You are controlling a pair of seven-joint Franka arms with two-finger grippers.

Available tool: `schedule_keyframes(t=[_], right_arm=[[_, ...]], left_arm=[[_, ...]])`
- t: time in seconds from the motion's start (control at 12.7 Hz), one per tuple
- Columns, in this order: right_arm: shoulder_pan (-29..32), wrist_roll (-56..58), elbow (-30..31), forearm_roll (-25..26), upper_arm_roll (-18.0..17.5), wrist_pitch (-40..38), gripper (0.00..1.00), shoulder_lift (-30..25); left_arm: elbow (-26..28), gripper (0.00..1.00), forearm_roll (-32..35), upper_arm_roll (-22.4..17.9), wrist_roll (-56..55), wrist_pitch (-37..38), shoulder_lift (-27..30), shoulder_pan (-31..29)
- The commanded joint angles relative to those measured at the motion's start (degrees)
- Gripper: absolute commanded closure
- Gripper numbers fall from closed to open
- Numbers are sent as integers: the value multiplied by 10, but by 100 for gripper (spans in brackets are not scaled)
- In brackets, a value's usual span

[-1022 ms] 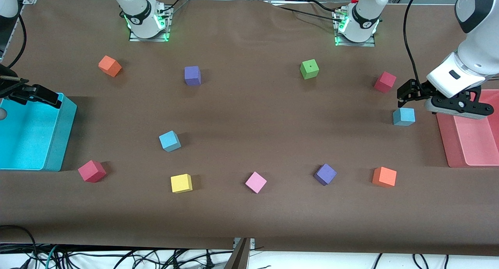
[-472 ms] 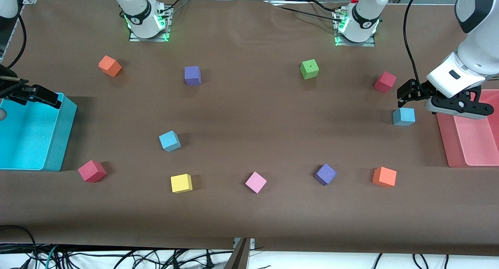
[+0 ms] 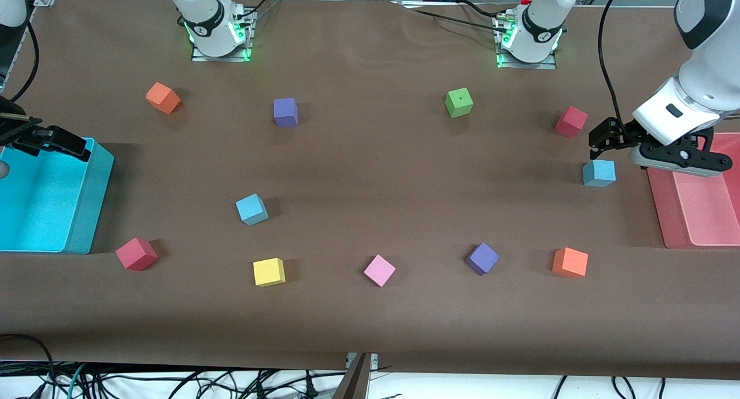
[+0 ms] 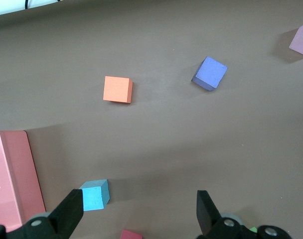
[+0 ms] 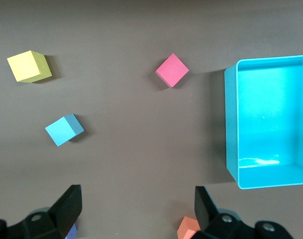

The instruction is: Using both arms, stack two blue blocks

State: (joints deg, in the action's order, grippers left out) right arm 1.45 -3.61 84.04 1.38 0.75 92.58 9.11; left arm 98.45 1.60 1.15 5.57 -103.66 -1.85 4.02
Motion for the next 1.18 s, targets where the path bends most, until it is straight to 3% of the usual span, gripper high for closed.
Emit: schedule_keyframes(t=[0.0, 1.1], right_arm=[[11, 7, -5, -10, -8, 0, 0, -1], [11, 5, -5, -9, -8, 0, 0, -1]], left_arm=[[6, 0, 24, 0, -4, -7, 10, 3], [5, 0, 33, 11, -4, -8, 7, 3]])
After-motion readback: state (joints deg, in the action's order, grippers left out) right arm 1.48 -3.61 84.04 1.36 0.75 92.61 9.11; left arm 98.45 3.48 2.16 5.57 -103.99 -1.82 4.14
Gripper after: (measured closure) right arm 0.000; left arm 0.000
